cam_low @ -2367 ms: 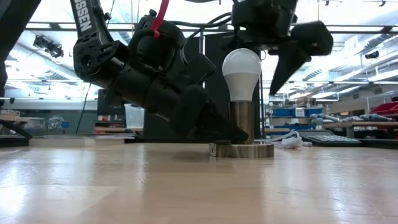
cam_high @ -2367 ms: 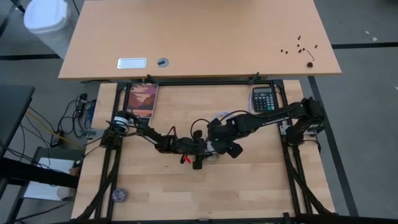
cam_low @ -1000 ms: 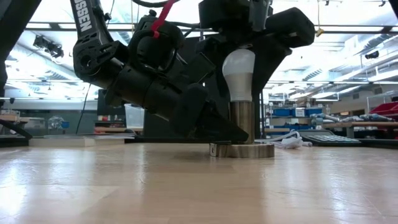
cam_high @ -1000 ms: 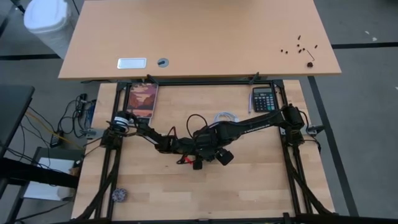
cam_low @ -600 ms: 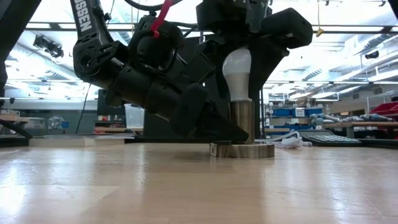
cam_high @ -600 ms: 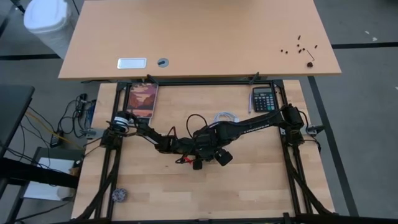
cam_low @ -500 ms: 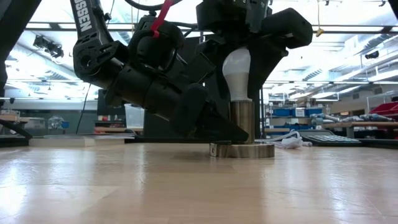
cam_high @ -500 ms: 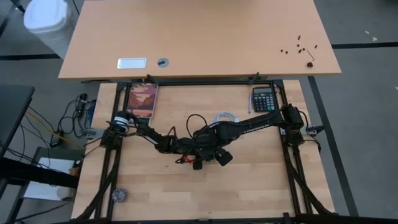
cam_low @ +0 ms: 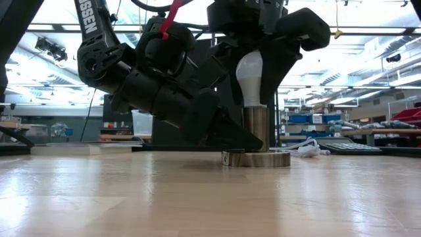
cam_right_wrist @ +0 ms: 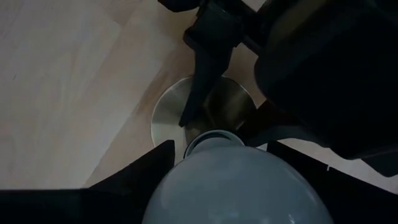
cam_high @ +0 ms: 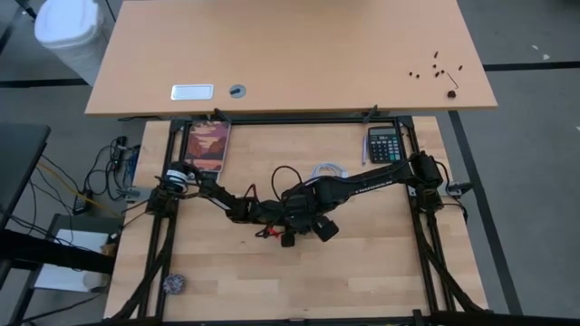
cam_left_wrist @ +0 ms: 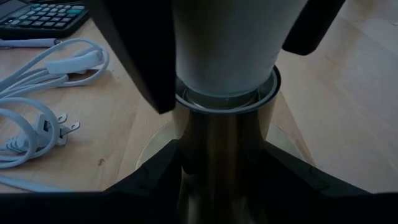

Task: Screw lightbulb
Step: Insert the lightbulb into the lamp

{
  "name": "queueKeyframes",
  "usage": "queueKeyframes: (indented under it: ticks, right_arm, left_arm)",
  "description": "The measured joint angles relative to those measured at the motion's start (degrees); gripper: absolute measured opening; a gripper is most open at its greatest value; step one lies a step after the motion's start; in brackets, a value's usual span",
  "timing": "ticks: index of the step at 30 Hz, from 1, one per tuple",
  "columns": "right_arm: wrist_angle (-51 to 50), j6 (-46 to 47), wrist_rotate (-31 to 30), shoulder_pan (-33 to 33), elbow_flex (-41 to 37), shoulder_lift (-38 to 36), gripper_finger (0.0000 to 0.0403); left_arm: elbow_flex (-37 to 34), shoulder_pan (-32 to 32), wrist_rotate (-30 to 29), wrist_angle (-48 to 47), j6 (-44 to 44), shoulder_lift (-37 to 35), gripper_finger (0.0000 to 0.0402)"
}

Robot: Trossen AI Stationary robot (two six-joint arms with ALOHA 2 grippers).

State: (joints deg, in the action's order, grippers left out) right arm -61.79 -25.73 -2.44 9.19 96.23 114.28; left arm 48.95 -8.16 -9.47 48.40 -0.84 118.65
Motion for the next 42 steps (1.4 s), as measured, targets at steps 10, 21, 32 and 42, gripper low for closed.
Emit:
queueKeyframes:
  ticks: [10,21,32,42]
  right_arm:
    - [0.91,15.46,-0.28,-0.27,0.0,0.0,0.0266]
    - [2.0,40.16,-0.96,-2.11,0.0,0.0,0.0258]
    - [1.46,62.45,-1.5,-2.3,-0.02,0.0,0.0265]
    - [0.67,70.5,-3.1,-2.27,-0.11,-0.02,0.0275]
  left_arm:
    - [0.0,-0.07,-2.87,0.02,0.04,-0.02,0.0193]
    - [0.0,0.02,-4.15,0.09,0.32,-0.04,0.0193]
    - [0.0,0.04,-4.38,0.11,1.09,-0.04,0.0193]
    - [-0.07,0.07,-4.8,0.15,1.35,-0.04,0.0193]
